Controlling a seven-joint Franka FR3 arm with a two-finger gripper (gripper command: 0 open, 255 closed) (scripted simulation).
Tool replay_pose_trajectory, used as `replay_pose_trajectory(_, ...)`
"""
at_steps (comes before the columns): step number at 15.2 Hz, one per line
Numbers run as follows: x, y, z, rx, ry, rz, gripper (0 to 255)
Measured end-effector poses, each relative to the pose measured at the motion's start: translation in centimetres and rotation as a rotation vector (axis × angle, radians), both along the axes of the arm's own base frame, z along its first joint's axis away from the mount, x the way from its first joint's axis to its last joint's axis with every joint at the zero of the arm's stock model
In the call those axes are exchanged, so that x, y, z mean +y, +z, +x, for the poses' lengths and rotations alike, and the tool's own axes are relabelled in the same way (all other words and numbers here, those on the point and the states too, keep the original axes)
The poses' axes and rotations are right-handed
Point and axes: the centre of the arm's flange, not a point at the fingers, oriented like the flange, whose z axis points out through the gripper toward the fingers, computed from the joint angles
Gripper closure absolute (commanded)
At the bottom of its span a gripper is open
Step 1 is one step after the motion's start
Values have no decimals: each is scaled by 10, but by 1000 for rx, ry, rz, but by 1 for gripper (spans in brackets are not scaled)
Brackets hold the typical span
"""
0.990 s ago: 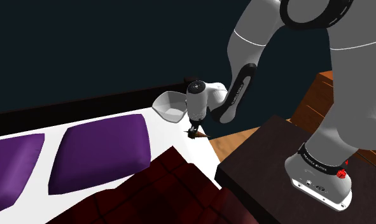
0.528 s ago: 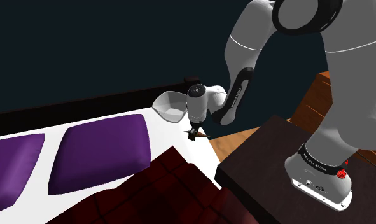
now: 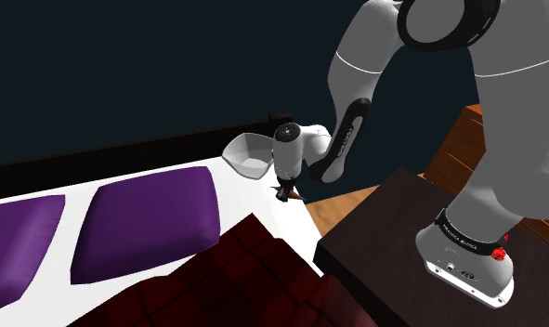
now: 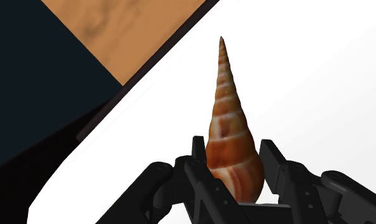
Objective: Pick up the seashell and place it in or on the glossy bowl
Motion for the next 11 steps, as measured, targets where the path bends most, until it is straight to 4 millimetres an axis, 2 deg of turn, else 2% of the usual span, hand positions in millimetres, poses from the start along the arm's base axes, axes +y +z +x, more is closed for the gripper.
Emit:
replay_pose_trajectory(5, 0, 0, 0, 0, 0, 0, 255)
replay_pose_trajectory(11, 0, 27, -1, 0, 0, 0, 255)
